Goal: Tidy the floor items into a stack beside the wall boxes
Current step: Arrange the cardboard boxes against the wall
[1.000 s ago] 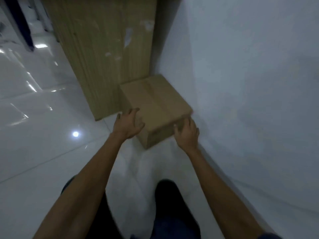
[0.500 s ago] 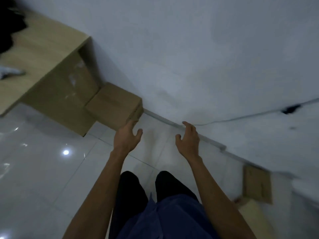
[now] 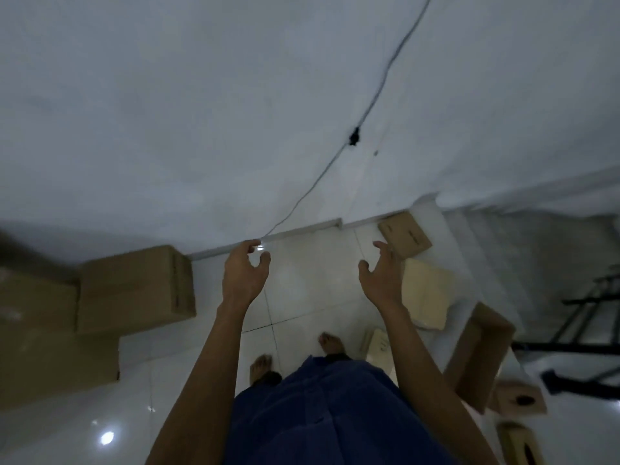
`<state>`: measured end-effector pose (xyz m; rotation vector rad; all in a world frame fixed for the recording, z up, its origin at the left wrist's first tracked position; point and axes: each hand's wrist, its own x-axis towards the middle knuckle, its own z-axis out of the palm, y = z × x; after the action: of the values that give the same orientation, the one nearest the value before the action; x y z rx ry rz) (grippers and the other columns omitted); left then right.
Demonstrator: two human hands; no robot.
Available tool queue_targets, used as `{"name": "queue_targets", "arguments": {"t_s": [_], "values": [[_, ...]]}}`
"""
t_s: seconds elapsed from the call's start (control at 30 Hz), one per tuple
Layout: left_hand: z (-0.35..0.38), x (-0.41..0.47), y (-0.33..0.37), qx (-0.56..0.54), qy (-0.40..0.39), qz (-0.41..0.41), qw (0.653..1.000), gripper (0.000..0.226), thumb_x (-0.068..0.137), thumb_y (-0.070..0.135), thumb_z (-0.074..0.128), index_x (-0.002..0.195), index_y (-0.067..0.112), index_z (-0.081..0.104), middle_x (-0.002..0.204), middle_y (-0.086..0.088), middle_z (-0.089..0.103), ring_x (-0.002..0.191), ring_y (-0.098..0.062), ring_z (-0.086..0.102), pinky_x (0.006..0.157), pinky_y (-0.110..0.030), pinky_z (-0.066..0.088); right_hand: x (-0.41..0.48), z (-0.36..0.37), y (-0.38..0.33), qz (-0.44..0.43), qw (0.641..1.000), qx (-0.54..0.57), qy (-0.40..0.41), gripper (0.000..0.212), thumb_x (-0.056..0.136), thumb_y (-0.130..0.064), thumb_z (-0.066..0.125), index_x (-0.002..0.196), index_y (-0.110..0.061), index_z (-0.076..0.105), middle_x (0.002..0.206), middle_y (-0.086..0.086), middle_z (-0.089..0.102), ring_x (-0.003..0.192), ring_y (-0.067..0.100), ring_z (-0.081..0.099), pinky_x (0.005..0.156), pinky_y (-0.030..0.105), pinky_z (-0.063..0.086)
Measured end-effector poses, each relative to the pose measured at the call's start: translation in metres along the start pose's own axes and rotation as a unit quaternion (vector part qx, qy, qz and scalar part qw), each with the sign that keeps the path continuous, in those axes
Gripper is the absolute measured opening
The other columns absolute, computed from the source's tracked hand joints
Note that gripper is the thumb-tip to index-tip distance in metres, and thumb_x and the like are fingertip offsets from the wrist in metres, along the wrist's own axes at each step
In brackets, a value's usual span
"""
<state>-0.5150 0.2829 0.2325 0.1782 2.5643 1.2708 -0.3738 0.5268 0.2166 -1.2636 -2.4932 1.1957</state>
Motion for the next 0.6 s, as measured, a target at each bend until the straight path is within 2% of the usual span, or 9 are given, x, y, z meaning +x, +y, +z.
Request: {"name": "queue_targets", "arguments": {"t_s": [0.1, 0.23, 0.3, 0.37, 0.47, 0.6], "values": [[0.001, 0.002, 0.006, 0.028, -0.066, 0.042, 0.997, 0.035, 0.094, 0.030, 0.066, 0.127, 0.017, 0.063, 0.120, -0.005, 0.065, 0.112, -0.020, 0.059, 0.099, -0.042, 0.049, -0.039, -0.003, 0.012, 0.052, 0.995, 0.038, 0.070, 0.051, 0.097, -0.019, 0.060, 0.144, -0.013, 0.044, 0.139, 0.017, 0.048, 0.126, 0.029, 0.048, 0.101, 0.033, 0.038], [0.020, -0.008, 0.014, 0.039, -0.159, 0.100, 0.981, 0.032, 0.095, 0.031, 0.065, 0.125, 0.021, 0.063, 0.122, -0.004, 0.063, 0.114, -0.018, 0.058, 0.097, -0.035, 0.047, -0.111, -0.001, 0.033, 0.150, 0.973, 0.087, 0.152, 0.050, 0.095, -0.015, 0.061, 0.142, -0.009, 0.046, 0.138, 0.020, 0.048, 0.123, 0.033, 0.049, 0.102, 0.039, 0.044], [0.035, -0.021, 0.021, 0.046, -0.212, 0.126, 0.968, 0.031, 0.094, 0.032, 0.065, 0.124, 0.023, 0.063, 0.122, -0.004, 0.062, 0.114, -0.018, 0.058, 0.098, -0.037, 0.048, -0.151, -0.001, 0.049, 0.187, 0.960, 0.092, 0.189, 0.050, 0.094, -0.013, 0.062, 0.141, -0.007, 0.047, 0.137, 0.020, 0.049, 0.123, 0.035, 0.050, 0.101, 0.040, 0.044], [0.053, -0.040, 0.027, 0.069, -0.264, 0.157, 0.949, 0.031, 0.095, 0.033, 0.064, 0.125, 0.024, 0.063, 0.122, -0.004, 0.062, 0.114, -0.020, 0.058, 0.099, -0.040, 0.049, -0.192, -0.002, 0.066, 0.238, 0.942, 0.096, 0.215, 0.049, 0.094, -0.014, 0.061, 0.141, -0.009, 0.047, 0.137, 0.019, 0.048, 0.123, 0.035, 0.050, 0.101, 0.040, 0.043], [0.080, -0.078, 0.037, 0.096, -0.342, 0.214, 0.910, 0.032, 0.095, 0.033, 0.064, 0.125, 0.025, 0.062, 0.121, -0.004, 0.062, 0.111, -0.021, 0.059, 0.094, -0.037, 0.050, -0.255, -0.004, 0.092, 0.315, 0.901, 0.132, 0.269, 0.048, 0.096, -0.018, 0.059, 0.141, -0.011, 0.046, 0.138, 0.017, 0.048, 0.124, 0.035, 0.050, 0.100, 0.045, 0.046], [0.113, -0.145, 0.041, 0.125, -0.451, 0.259, 0.845, 0.031, 0.094, 0.031, 0.066, 0.124, 0.025, 0.064, 0.120, -0.003, 0.062, 0.110, -0.020, 0.059, 0.092, -0.035, 0.049, -0.340, 0.007, 0.119, 0.398, 0.832, 0.153, 0.355, 0.044, 0.094, -0.019, 0.064, 0.135, -0.008, 0.052, 0.126, 0.020, 0.053, 0.111, 0.037, 0.056, 0.088, 0.037, 0.046]]}}
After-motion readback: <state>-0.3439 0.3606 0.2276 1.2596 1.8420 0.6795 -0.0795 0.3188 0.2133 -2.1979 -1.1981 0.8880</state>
